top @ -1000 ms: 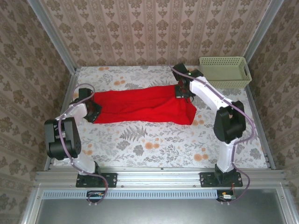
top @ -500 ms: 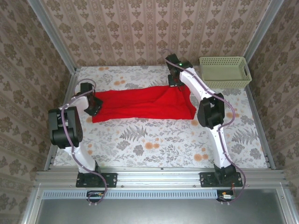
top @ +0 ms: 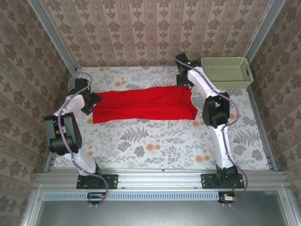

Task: Fold the inside-out t-shirt

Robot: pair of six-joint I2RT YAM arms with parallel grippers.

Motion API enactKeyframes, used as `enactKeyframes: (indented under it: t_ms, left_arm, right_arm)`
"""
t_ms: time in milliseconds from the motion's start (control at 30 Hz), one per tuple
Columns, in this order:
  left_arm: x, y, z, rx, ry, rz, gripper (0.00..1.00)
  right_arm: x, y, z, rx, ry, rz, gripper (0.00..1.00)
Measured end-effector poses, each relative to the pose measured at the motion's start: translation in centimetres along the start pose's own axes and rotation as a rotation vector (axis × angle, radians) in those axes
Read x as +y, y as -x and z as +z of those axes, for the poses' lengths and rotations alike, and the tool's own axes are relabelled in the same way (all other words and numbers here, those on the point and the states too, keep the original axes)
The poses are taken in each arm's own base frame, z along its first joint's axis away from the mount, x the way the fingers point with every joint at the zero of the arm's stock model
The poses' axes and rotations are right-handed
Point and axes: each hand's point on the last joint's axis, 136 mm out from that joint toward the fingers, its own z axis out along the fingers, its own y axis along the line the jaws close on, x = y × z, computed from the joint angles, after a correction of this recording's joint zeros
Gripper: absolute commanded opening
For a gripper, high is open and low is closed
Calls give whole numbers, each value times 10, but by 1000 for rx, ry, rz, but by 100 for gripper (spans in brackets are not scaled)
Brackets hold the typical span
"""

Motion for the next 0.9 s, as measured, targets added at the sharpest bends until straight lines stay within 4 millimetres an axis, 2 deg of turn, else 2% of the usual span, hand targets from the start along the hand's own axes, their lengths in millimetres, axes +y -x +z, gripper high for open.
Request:
enactKeyframes:
  t_ms: [67,133,200,267,367,467,533,633,733,900]
  left_arm:
    - [-1,-17,-17,-6,-31,40,74]
    - [-2,-36,-20,15,-62,75,70]
    - [-2,-55,-11,66,-83,99,69]
    - [5,-73,8,134,-77,110,69]
    - [15,-90,34,215,-52,119,68]
    - [13,-82,37,210,-77,110,68]
    - [15,-78,39,211,-89,95,68]
    - [19,-72,39,199,-99,79,70]
    - [27,-71,35,188,-95,79,70]
    - [45,-73,27,189,-63,60,71]
  right_arm:
    - [3,-31,-10,43,44,-7,62]
    - [11,-60,-23,71,117,7,62]
    - [20,-79,-37,78,198,30,62]
    - [32,-93,-45,81,274,56,62]
    - [49,-109,-40,104,349,80,61]
    - [52,-123,-21,151,347,113,59]
    - [44,-130,-3,187,320,151,57]
    - [19,-138,29,236,262,229,56]
    - [1,-125,32,211,251,288,56]
    - [-11,-117,34,181,205,302,57]
